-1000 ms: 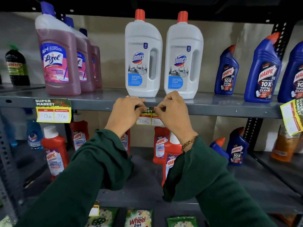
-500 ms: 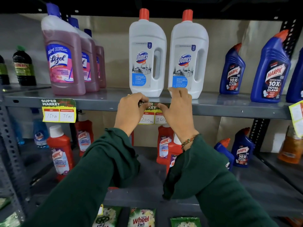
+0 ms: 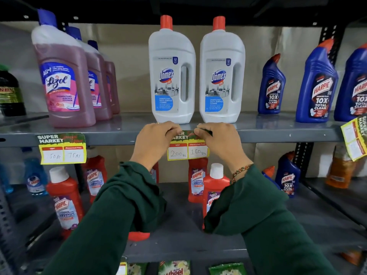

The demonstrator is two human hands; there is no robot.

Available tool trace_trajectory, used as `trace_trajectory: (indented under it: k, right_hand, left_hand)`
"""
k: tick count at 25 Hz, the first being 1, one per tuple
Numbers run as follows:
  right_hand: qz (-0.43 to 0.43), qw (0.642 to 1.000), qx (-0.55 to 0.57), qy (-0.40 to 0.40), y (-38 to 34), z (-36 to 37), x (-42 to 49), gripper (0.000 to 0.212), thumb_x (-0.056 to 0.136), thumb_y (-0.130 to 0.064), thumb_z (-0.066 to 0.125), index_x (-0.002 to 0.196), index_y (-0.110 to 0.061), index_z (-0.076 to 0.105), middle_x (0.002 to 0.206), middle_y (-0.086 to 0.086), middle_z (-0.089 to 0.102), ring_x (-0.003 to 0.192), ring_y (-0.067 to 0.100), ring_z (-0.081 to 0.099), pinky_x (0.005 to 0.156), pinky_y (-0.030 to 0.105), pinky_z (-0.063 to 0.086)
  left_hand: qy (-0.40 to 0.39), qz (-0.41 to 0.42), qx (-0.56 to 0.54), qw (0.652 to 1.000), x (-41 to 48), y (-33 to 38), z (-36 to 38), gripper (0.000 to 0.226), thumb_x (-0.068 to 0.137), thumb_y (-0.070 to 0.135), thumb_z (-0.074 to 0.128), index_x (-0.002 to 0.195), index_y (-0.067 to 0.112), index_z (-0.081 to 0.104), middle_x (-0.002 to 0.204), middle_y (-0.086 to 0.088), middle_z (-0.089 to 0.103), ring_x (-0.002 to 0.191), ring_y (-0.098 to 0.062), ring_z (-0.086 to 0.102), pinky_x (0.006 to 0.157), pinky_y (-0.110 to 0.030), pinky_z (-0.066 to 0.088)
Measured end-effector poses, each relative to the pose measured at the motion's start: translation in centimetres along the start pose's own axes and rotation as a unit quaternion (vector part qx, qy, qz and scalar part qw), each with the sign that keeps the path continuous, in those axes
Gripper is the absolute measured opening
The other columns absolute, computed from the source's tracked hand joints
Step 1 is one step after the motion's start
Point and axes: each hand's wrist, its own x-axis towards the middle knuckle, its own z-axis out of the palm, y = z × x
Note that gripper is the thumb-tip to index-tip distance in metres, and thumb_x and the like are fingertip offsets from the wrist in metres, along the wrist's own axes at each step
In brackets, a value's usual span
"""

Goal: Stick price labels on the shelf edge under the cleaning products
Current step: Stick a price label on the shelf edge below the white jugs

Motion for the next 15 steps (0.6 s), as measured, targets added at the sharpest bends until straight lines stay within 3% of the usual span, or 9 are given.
trace_trajectory:
  k: [5, 7, 11, 13, 15]
  right_hand:
    - [0.021, 0.996, 0.055, -0.074, 0.4, -1.6, 0.0, 0.023, 0.091, -0.015, 0.05, 0.11, -0.015, 0.062, 0.114, 0.011, 0.068, 0.102, 0.028, 0.06, 0.093, 0.047, 0.048]
    - [0.015, 0.992, 0.055, -0.114, 0.5, -2.2, 0.1, 0.028, 0.092, -0.008, 0.046, 0.117, -0.013, 0.057, 0.123, 0.01, 0.062, 0.111, 0.027, 0.055, 0.099, 0.039, 0.045]
    - [0.003, 0.987, 0.057, -0.152, 0.7, -3.0, 0.3, 0.034, 0.091, -0.001, 0.041, 0.12, -0.013, 0.054, 0.13, 0.009, 0.057, 0.116, 0.022, 0.049, 0.098, 0.03, 0.039]
    - [0.015, 0.983, 0.123, -0.137, 0.9, -3.4, 0.0, 0.038, 0.087, 0.006, 0.04, 0.118, -0.011, 0.056, 0.13, 0.008, 0.056, 0.113, 0.013, 0.047, 0.094, 0.021, 0.036]
    - [0.025, 0.974, 0.198, -0.102, 1.8, -4.1, -0.3, 0.042, 0.084, 0.009, 0.041, 0.115, -0.011, 0.058, 0.13, 0.006, 0.055, 0.114, 0.011, 0.046, 0.089, 0.015, 0.038]
  left_hand:
    - [-0.097, 0.024, -0.031, 0.995, 0.4, -0.7, -1.6, 0.019, 0.094, 0.021, 0.047, 0.101, 0.022, 0.064, 0.096, -0.003, 0.072, 0.083, -0.018, 0.062, 0.074, -0.038, 0.051]
    - [-0.108, 0.033, -0.04, 0.993, 0.3, -0.8, -1.8, 0.022, 0.094, 0.014, 0.045, 0.105, 0.02, 0.063, 0.099, -0.005, 0.071, 0.084, -0.019, 0.061, 0.073, -0.034, 0.05]
    - [-0.106, 0.073, -0.027, 0.991, -0.2, -1.0, -2.0, 0.036, 0.092, -0.002, 0.042, 0.118, 0.017, 0.057, 0.118, -0.011, 0.063, 0.106, -0.024, 0.056, 0.091, -0.03, 0.044]
    - [-0.091, 0.078, -0.009, 0.993, -0.6, -0.8, -2.0, 0.037, 0.093, 0.002, 0.036, 0.126, 0.016, 0.048, 0.122, -0.013, 0.059, 0.108, -0.025, 0.053, 0.092, -0.029, 0.04]
    - [-0.028, 0.104, 0.033, 0.994, -0.9, 0.4, -1.3, 0.037, 0.092, 0.014, 0.031, 0.126, 0.014, 0.045, 0.124, -0.013, 0.058, 0.111, -0.027, 0.05, 0.095, -0.037, 0.039]
